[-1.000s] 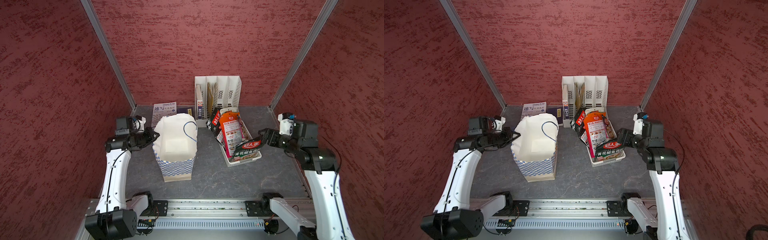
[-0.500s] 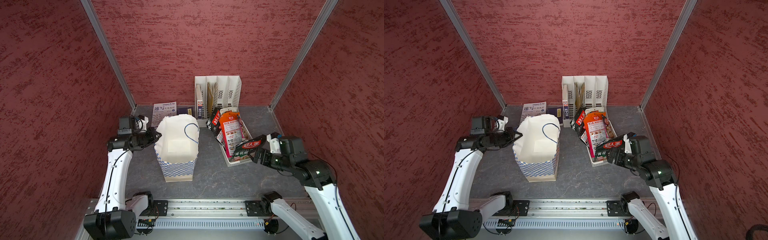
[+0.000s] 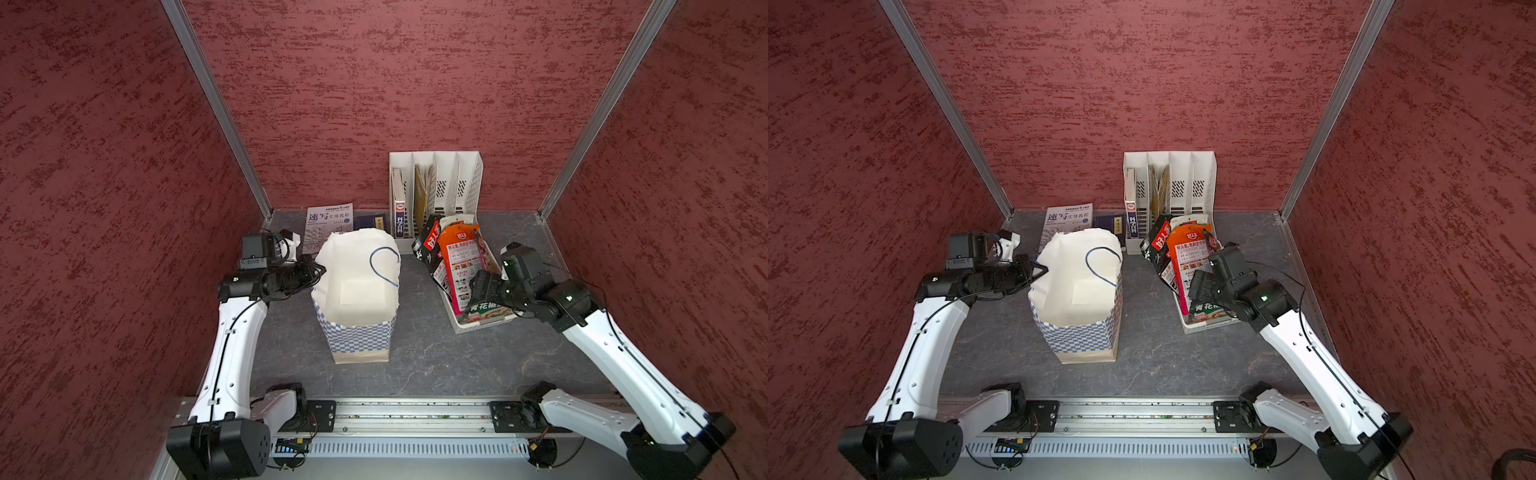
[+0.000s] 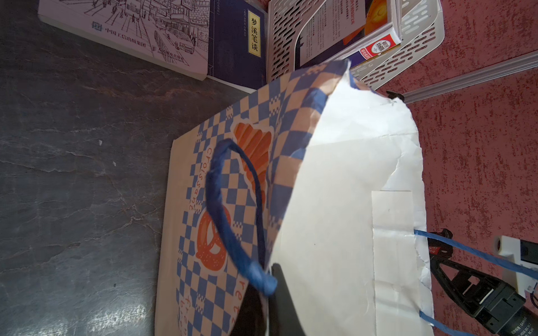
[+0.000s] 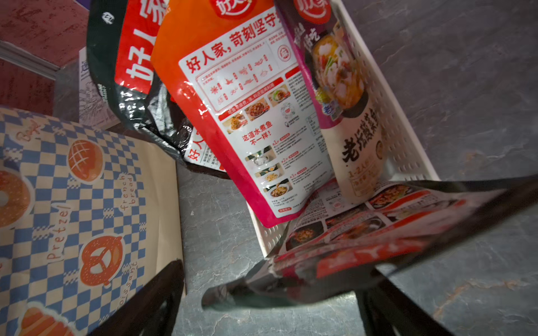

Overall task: Place the condiment packets inside the bag
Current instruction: Pick up the condiment packet from the storage box.

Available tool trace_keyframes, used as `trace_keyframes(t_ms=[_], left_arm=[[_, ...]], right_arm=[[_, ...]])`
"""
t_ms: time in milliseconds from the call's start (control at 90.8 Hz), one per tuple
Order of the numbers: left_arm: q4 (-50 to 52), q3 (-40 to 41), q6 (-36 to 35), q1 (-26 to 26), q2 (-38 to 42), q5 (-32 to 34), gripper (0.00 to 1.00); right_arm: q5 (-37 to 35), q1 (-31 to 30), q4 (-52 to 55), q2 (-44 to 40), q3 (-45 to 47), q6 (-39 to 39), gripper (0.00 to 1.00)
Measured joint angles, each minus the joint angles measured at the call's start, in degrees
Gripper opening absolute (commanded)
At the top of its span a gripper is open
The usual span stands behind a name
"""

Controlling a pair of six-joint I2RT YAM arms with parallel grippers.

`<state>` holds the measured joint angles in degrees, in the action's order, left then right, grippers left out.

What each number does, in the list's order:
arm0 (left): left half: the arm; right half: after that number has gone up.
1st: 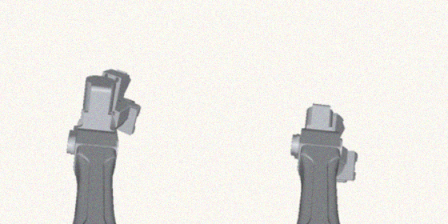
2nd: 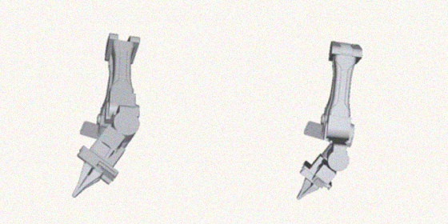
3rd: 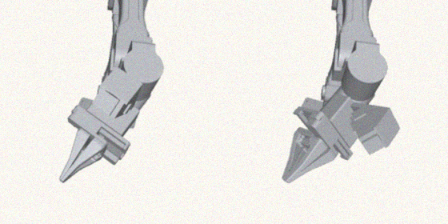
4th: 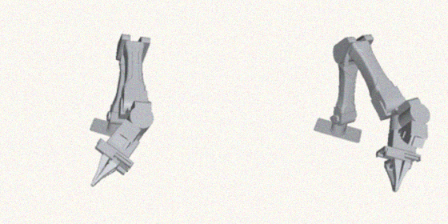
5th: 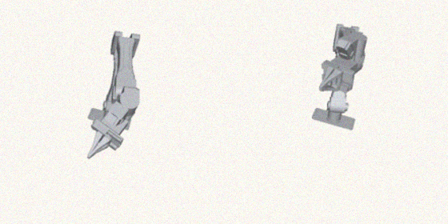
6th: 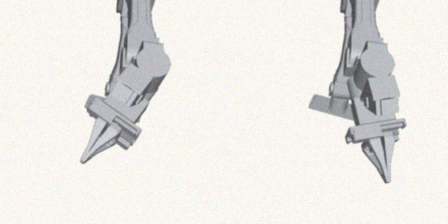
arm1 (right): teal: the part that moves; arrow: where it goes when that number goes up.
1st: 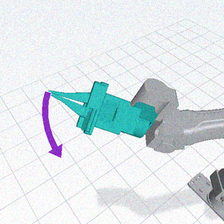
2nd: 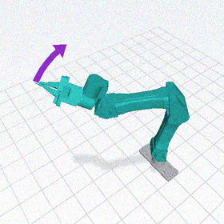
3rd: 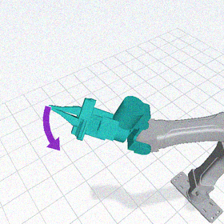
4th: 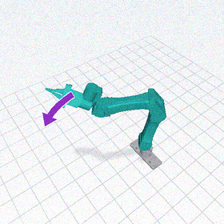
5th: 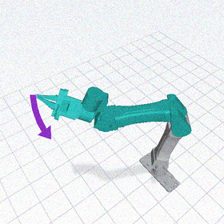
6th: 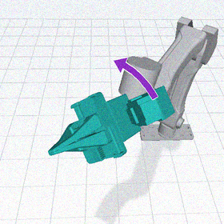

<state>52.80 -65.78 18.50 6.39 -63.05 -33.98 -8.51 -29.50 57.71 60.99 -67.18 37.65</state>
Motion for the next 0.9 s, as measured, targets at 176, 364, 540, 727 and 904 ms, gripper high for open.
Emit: trace_keyframes(t_ms=[176,364,540,727,904], left_arm=[[-0.3,0.2,0.0,-0.4,0.0,0.3,0.00],[-0.7,0.6,0.0,-0.7,0.1,0.7,0.00],[-1.4,1.2,0.1,-1.2,0.3,0.9,0.00],[-1.4,1.3,0.2,-1.4,0.9,1.3,0.00],[-1.0,1.3,0.4,-1.6,1.6,1.6,0.00]], right_arm=[[-4.8,0.9,0.4,1.5,0.8,0.0,0.81],[-5.2,4.5,-0.2,-0.5,5.3,-0.3,0.52],[-5.1,5.8,-0.1,-3.2,8.0,-1.1,0.00],[-5.0,6.0,3.6,-3.5,5.6,-4.1,0.00],[-1.1,5.9,12.3,0.3,-13.4,-13.5,0.00]])
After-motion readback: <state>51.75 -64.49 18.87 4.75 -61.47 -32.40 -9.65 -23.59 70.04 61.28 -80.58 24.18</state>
